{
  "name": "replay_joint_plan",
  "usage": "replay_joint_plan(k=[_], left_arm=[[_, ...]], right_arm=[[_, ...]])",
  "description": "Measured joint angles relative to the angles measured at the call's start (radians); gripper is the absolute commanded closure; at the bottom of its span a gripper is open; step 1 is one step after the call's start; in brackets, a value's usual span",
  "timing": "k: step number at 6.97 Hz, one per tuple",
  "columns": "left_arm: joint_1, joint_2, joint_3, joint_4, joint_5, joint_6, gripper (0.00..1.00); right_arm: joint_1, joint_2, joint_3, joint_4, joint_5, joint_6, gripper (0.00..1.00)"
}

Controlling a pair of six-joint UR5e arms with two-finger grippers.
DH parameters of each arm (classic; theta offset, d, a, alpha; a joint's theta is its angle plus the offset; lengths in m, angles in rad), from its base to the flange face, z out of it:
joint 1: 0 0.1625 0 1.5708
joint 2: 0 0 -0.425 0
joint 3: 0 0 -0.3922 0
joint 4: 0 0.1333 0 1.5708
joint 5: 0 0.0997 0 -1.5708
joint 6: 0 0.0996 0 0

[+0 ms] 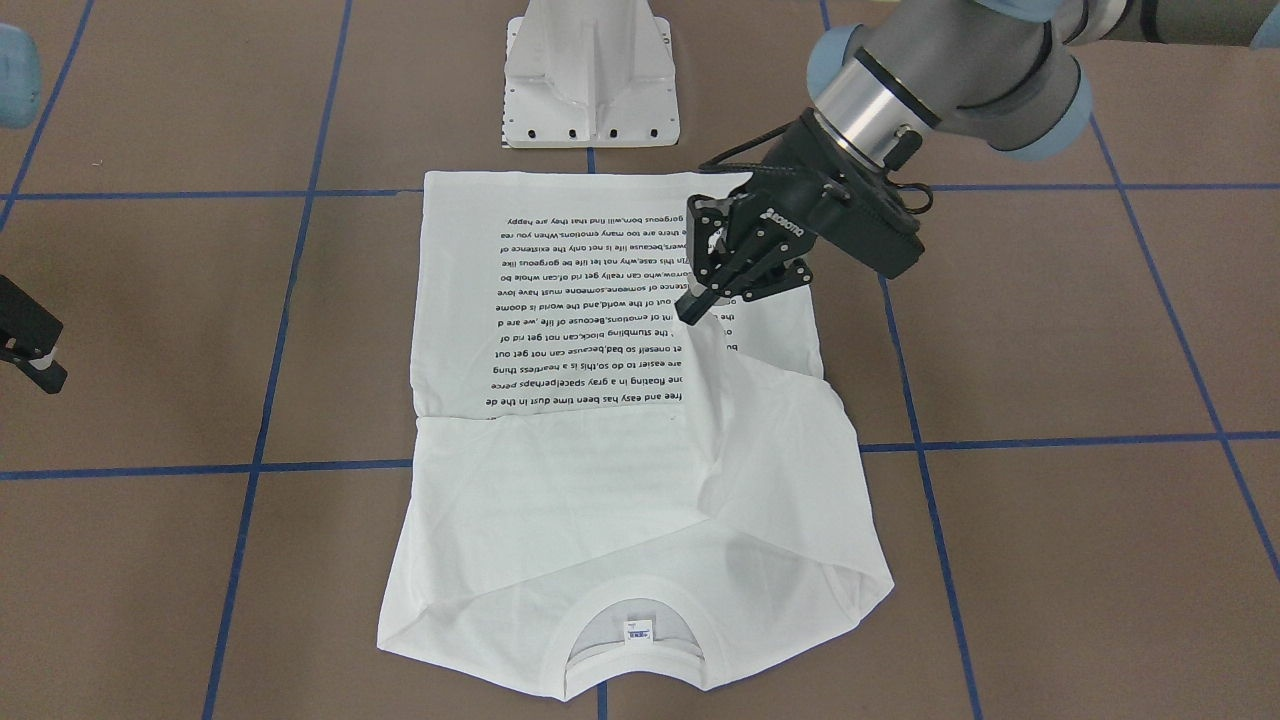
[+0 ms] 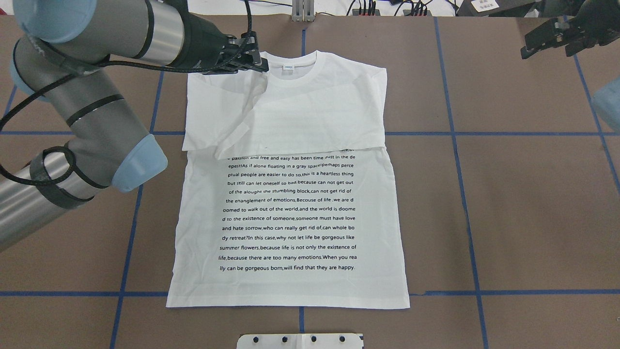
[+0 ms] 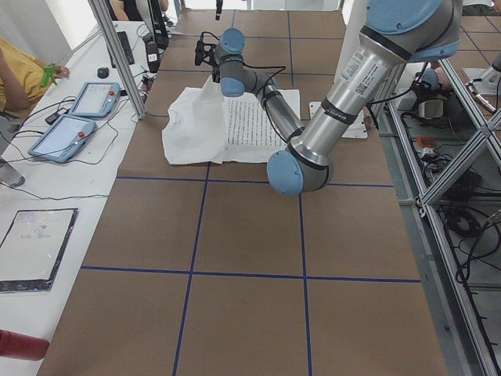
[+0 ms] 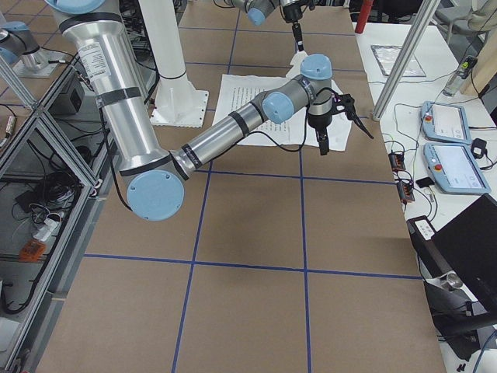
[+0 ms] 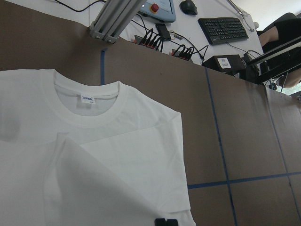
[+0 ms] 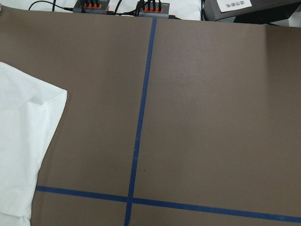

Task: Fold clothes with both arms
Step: 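Lift the cuff with the left gripper and carry it across the shirt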

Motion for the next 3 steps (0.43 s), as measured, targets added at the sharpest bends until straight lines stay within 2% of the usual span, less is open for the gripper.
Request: replay_joint_plan(k=[2, 3], left_arm=[[0.127, -0.053, 0.046, 0.017, 0.125, -0.026, 1.0], [0.205, -0.059, 0.084, 0.014, 0.205, -0.024, 0.43]], right_arm=[[0.0, 0.0, -0.002, 0.0, -0.001, 0.0, 0.0], [0.0, -0.001, -0.003, 0.0, -0.001, 0.001, 0.0]])
